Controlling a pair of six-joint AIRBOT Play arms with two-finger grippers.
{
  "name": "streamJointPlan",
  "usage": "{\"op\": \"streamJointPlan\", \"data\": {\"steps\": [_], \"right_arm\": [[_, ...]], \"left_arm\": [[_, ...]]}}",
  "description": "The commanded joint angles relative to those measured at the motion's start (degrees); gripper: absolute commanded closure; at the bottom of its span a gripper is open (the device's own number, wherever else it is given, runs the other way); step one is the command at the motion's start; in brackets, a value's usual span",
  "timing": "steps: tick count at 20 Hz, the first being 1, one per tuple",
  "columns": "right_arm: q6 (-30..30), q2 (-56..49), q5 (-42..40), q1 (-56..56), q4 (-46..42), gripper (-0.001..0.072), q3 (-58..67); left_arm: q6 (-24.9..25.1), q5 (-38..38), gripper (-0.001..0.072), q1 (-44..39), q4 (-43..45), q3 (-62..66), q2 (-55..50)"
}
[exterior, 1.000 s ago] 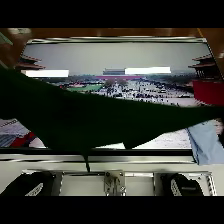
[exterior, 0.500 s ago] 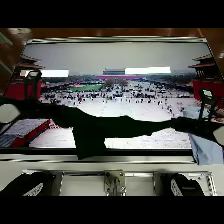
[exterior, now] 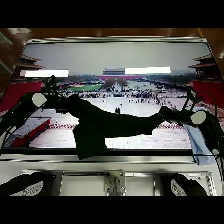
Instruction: Fold the shirts.
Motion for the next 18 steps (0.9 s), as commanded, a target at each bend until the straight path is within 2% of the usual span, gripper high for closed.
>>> {"op": "streamJointPlan", "data": {"steps": [1, 2, 4, 5, 6, 10, 13, 15, 18], "right_arm": [[-2.3, -1.1, 0.9, 0.1, 0.9, 0.0643, -0.1], [-3.1, -0.5, 1.2, 0.1, 0.9, 0.0643, -0.1], [-3.7, 0.5, 2.2, 0.1, 0.9, 0.0643, -0.1], [-3.8, 0.6, 2.9, 0.1, 0.9, 0.0643, -0.1], [-3.9, 0.6, 4.2, 0.1, 0.9, 0.0643, -0.1], [-5.7, 0.6, 7.4, 0.1, 0.9, 0.0642, -0.1], [-5.8, 0.6, 8.6, 0.1, 0.9, 0.0642, -0.1], [-5.8, 0.6, 9.2, 0.1, 1.0, 0.0643, -0.1], [-5.7, 0.6, 9.4, 0.1, 1.0, 0.0642, -0.1]], "left_arm": [[11.7, -14.4, 0.0098, 7.3, -2.0, 4.2, -1.0], [15.5, -22.6, 0.0098, 10.9, -1.0, 6.5, -1.0], [19.4, -36.6, 0.0100, 17.6, 1.0, 8.1, -0.3], [20.4, -39.8, 0.0107, 20.1, 1.2, 6.5, 0.7], [20.4, -39.8, 0.0107, 21.5, 1.1, 3.5, 2.2], [20.4, -30.0, 0.0108, 20.9, -2.2, -14.7, 6.7], [23.5, -20.5, 0.0108, 18.8, -12.3, -24.9, 6.5], [25.9, -15.4, 0.0109, 17.0, -17.6, -28.4, 6.4], [26.1, -11.3, 0.0111, 14.6, -18.3, -31.1, 6.4]]}}
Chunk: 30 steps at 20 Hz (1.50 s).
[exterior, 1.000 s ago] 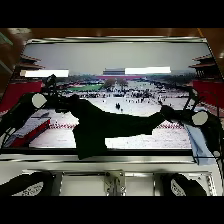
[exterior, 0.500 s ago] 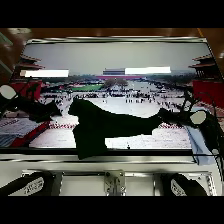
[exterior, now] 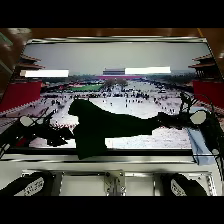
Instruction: Fold the shirts.
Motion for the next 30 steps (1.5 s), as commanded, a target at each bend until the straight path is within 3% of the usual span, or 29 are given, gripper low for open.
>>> {"op": "streamJointPlan", "data": {"steps": [1, 12, 13, 15, 16, 19, 21, 23, 26, 28, 30], "right_arm": [[-0.1, 0.0, 0.7, 0.1, 0.3, 0.0642, 0.0], [0.0, 0.0, 4.7, 0.1, 2.5, 0.0642, 0.0], [-0.1, 0.0, 5.2, 0.1, 2.7, 0.0642, 0.0], [-0.1, 0.0, 6.3, 0.1, 3.3, 0.0642, 0.0], [-0.1, 0.0, 6.5, 0.1, 3.3, 0.0642, 0.0], [-2.4, 0.5, 6.6, 0.1, 3.5, 0.0643, 0.7], [-13.0, 2.9, 10.2, 0.1, 4.4, 0.0643, 5.3], [-21.7, 7.6, 13.8, 0.1, 4.0, 0.0643, 14.5], [-23.5, 16.5, 8.1, 0.1, 1.2, 0.0643, 32.5], [-23.5, 22.0, 0.6, 0.1, 0.3, 0.0643, 42.5], [-22.1, 26.6, -3.0, 0.0, -1.9, 0.0643, 48.9]], "left_arm": [[1.4, 7.6, 0.0113, -2.2, -4.5, -4.8, 0.2], [1.7, 20.0, 0.0143, -8.6, -12.4, -5.2, -5.5], [1.7, 20.1, 0.0320, -9.0, -12.4, -5.2, -6.6], [1.9, 19.7, 0.0600, -9.0, -12.4, -5.1, -6.8], [4.4, 18.3, 0.0666, -9.0, -12.4, -4.4, -6.1], [8.3, 13.4, 0.0669, -8.9, -10.8, 1.3, 0.4], [8.1, 10.0, 0.0670, -8.9, -3.7, 9.7, 8.9], [3.0, 8.1, 0.0669, -8.8, 7.3, 21.9, 17.8], [-2.5, 13.9, 0.0669, -8.8, 18.3, 45.0, 28.2], [-2.5, 18.2, 0.0669, -8.9, 18.3, 58.8, 30.9], [-2.6, 16.6, 0.0669, -8.9, 18.3, 70.1, 31.7]]}}
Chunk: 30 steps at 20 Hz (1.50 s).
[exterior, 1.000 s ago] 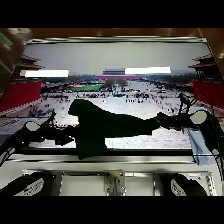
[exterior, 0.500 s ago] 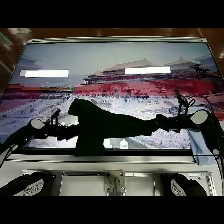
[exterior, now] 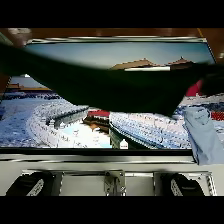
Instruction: Fold the shirts.
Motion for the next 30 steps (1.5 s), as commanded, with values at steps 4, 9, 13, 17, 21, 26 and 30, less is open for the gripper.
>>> {"op": "streamJointPlan", "data": {"steps": [4, 9, 13, 17, 21, 26, 30], "right_arm": [[7.1, 13.7, -2.9, 0.0, -11.5, 0.0643, 14.5], [14.1, 11.3, 18.4, 0.0, -17.5, 0.0643, 14.4], [18.0, -0.1, 35.4, 0.0, -18.3, 0.0643, 13.2], [18.1, -14.0, 32.8, 0.0, -18.4, 0.0643, 2.7], [24.7, -31.6, 13.8, 0.0, -16.7, 0.0643, -7.0], [27.9, -45.9, -5.8, 0.0, -7.4, 0.0643, -7.0], [28.0, -48.0, -21.4, 0.0, -0.5, 0.0642, -7.0]], "left_arm": [[-3.4, -5.9, 0.0669, 0.0, 6.4, 27.7, 5.4], [-7.9, -22.6, 0.0668, 0.0, 21.5, 26.7, 4.7], [-7.9, -23.7, 0.0667, 0.0, 27.4, 15.2, 1.3], [-7.9, -20.1, 0.0667, 0.0, 27.6, -3.4, -7.1], [-9.0, -15.7, 0.0667, 0.0, 21.1, -12.1, -24.3], [-12.0, -10.3, 0.0666, -0.1, 9.1, -6.1, -44.5], [-12.0, 0.3, 0.0666, -0.1, -0.2, -3.1, -52.1]]}}
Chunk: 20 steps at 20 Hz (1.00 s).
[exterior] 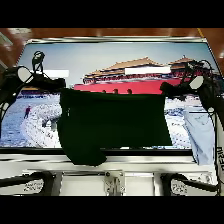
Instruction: Fold the shirts.
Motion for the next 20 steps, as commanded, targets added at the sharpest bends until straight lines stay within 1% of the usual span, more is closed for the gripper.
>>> {"op": "streamJointPlan", "data": {"steps": [1, 2, 3, 4, 5, 6, 7, 8, 9, 10, 11, 12, 13, 14, 15, 16, 18, 20], "right_arm": [[1.3, -3.1, -14.3, 0.1, 6.1, 0.0642, -0.3], [1.4, -3.3, -13.9, 0.1, 6.1, 0.0642, -0.3], [1.3, -3.4, -12.5, 0.1, 6.0, 0.0572, -0.3], [0.5, -3.3, -11.9, 0.1, 5.8, 0.0244, -0.3], [-1.8, -3.1, -9.5, 0.0, 6.4, 0.0014, 0.0], [-5.8, -2.2, -4.7, -0.5, 5.5, 0.0013, 1.0], [-9.3, -0.9, 0.5, -1.2, 3.1, 0.0013, 2.1], [-11.3, 0.8, 6.1, -2.2, -1.5, 0.0013, 3.1], [-11.7, 2.8, 12.4, -3.7, -8.0, 0.0015, 3.5], [-11.7, 4.5, 20.6, -6.0, -14.1, 0.0018, 3.5], [-12.1, 5.4, 27.5, -8.8, -17.9, 0.0019, 3.3], [-13.7, 6.0, 33.2, -12.5, -18.0, 0.0019, 2.3], [-15.4, 6.5, 36.9, -16.2, -15.2, 0.0019, 0.6], [-15.6, 7.4, 37.3, -20.0, -9.7, 0.0019, -1.7], [-16.8, 8.1, 37.2, -23.6, -3.2, 0.0019, -4.4], [-18.6, 8.6, 37.4, -26.1, 1.7, 0.0019, -6.9], [-19.6, 8.8, 37.6, -28.2, 4.7, 0.0019, -10.5], [-20.3, 8.8, 37.4, -28.1, 5.0, 0.0019, -12.9]], "left_arm": [[-0.5, 8.3, 0.0667, -0.2, -10.9, 1.6, -7.5], [-0.5, 8.0, 0.0665, -0.5, -12.1, 1.6, -8.7], [-0.5, 6.3, 0.0616, -1.0, -12.6, 1.6, -9.8], [-0.5, 3.2, 0.0392, -1.3, -12.6, 1.6, -10.4], [-0.5, -0.7, 0.0058, -1.1, -12.1, 1.6, -10.4], [-0.1, -6.8, 0.0052, 0.0, -9.2, 1.9, -9.9], [0.8, -13.6, 0.0055, 1.5, -4.7, 2.1, -8.8], [3.1, -20.1, 0.0072, 3.3, -0.5, 2.0, -7.3], [6.2, -26.7, 0.0180, 5.3, 3.1, 1.5, -5.4], [7.7, -30.7, 0.0221, 7.2, 4.9, 0.0, -3.1], [8.2, -32.4, 0.0221, 9.4, 4.0, -3.1, 0.2], [8.2, -32.5, 0.0219, 11.2, 1.4, -7.6, 3.7], [8.7, -32.3, 0.0217, 13.2, -1.6, -13.8, 7.3], [9.1, -32.1, 0.0201, 14.7, -2.8, -20.0, 10.3], [9.6, -31.8, 0.0167, 16.4, -3.7, -26.8, 13.1], [10.8, -31.1, 0.0165, 18.0, -4.9, -32.5, 15.5], [13.0, -27.2, 0.0166, 20.8, -8.6, -41.7, 19.1], [12.9, -21.9, 0.0173, 22.1, -10.7, -47.0, 20.2]]}}
